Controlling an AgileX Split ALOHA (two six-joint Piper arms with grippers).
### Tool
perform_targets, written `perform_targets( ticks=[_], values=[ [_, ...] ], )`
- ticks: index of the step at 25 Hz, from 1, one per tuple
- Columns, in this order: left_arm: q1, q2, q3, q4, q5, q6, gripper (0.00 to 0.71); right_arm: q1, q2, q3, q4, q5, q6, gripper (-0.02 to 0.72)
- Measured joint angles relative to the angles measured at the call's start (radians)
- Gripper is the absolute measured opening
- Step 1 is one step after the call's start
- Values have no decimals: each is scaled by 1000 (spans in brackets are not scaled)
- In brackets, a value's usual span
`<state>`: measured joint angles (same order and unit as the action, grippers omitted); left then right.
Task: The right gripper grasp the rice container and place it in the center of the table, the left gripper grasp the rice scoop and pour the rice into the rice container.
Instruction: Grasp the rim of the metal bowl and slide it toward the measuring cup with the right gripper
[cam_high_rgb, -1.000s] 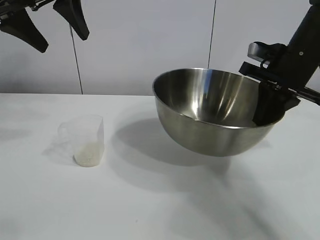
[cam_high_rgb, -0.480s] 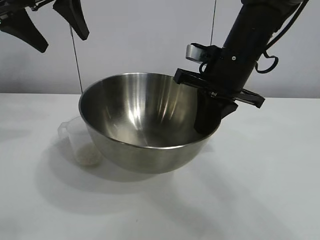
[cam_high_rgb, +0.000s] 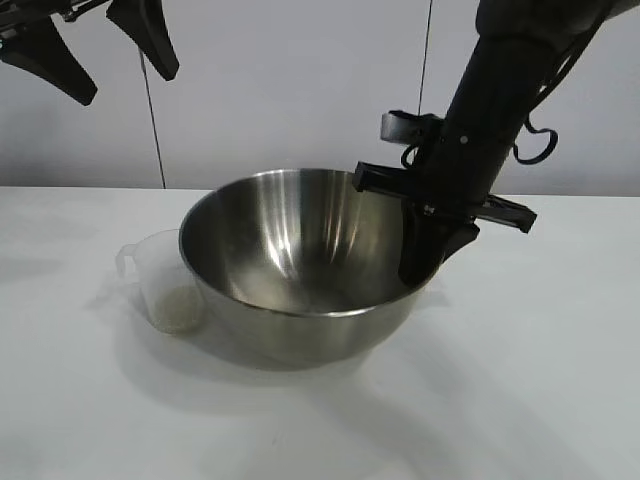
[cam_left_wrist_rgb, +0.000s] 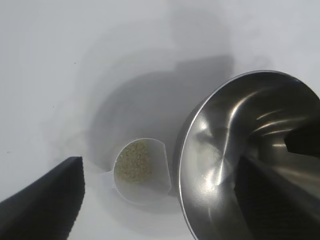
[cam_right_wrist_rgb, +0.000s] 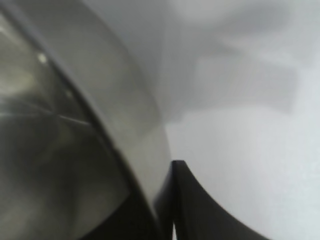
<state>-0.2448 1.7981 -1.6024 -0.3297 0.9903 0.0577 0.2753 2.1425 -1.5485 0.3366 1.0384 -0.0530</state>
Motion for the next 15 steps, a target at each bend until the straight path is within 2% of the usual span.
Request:
perform_targets(
  ticks=[5, 6, 8, 11, 13, 15],
  values=[
    [0, 0, 0, 0, 0, 0, 594, 0, 4, 2, 4, -14, 2, 43],
    [0, 0, 0, 0, 0, 0, 594, 0, 4, 2, 4, -14, 2, 78],
    [0, 0, 0, 0, 0, 0, 594, 0, 2, 2, 9, -9, 2, 195],
    [0, 0, 0, 0, 0, 0, 594, 0, 1, 0, 12, 5, 5, 414],
    [0, 0, 0, 0, 0, 0, 594, 0, 0, -13, 7, 34, 7, 467],
    [0, 0, 0, 0, 0, 0, 594, -4, -2, -51, -16, 76, 8, 486]
  ],
)
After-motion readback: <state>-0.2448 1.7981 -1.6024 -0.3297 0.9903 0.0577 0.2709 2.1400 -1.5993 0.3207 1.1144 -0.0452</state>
